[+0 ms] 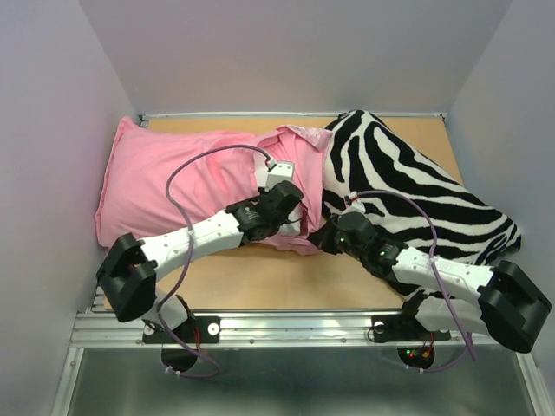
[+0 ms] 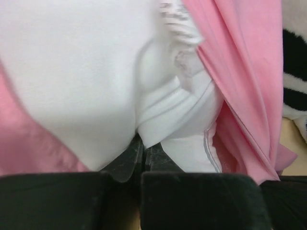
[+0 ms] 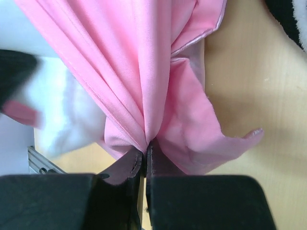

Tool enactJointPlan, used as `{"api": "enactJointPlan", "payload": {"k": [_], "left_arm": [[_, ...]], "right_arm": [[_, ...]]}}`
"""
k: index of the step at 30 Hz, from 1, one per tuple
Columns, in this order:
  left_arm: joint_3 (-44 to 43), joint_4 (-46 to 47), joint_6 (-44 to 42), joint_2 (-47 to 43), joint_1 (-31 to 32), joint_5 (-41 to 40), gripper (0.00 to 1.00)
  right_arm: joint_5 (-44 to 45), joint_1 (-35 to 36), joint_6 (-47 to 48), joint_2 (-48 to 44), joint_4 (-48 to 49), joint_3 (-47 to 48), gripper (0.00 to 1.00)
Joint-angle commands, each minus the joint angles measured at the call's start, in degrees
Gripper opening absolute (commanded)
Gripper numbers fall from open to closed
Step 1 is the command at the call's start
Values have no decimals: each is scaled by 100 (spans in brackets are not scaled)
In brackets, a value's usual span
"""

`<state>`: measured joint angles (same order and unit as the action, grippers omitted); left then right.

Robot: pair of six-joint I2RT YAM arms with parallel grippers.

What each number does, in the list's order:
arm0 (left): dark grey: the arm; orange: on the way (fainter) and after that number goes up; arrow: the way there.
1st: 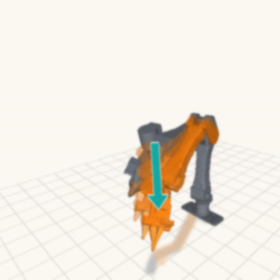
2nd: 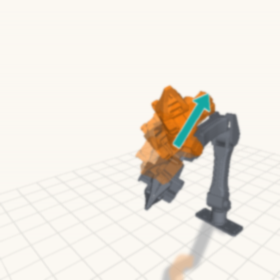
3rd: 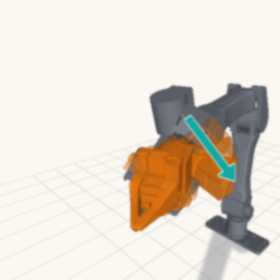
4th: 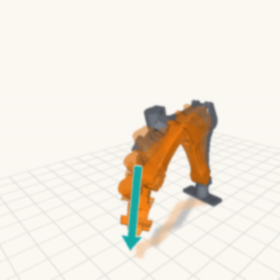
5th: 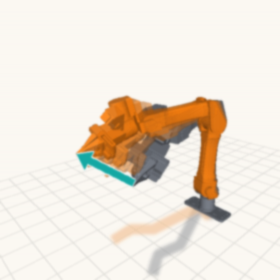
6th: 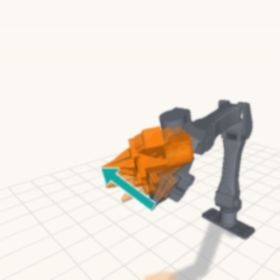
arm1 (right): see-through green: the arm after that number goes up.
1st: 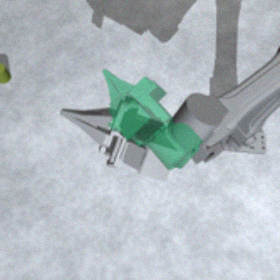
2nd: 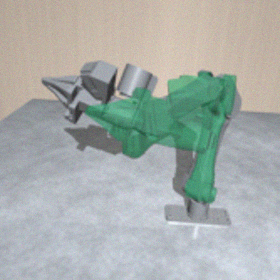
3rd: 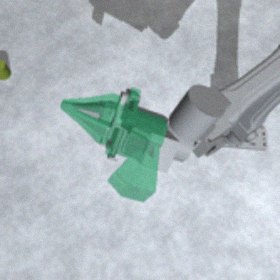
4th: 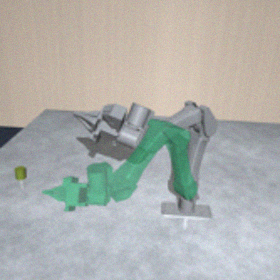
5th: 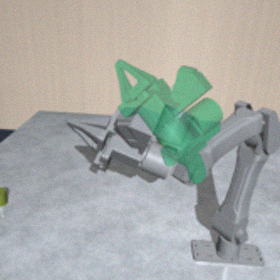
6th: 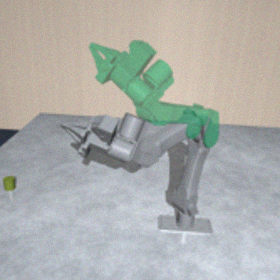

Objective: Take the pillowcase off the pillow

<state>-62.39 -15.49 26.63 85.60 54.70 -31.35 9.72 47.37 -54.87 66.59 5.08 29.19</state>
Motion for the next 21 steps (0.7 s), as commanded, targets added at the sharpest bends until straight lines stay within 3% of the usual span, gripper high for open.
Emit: {"api": "enactJointPlan", "payload": {"k": [1,10,17,20,21], "left_arm": [[-264,-280,-378,-1001,-503,-513,0],[-301,-350,-449,-2064,-399,1042,0],[761,-666,710,-3163,339,1168,0],[1193,-728,1212,-3497,533,1297,0],[1412,-806,1395,-3550,585,1316,0]], "right_arm": [[153,53,-67,205,-411,-18,1],[329,44,406,1031,-411,859,1],[-294,-1070,618,1655,-377,1493,2],[-286,-1195,872,1595,-394,1791,15],[-312,-1204,1038,1533,-403,1844,28]]}}
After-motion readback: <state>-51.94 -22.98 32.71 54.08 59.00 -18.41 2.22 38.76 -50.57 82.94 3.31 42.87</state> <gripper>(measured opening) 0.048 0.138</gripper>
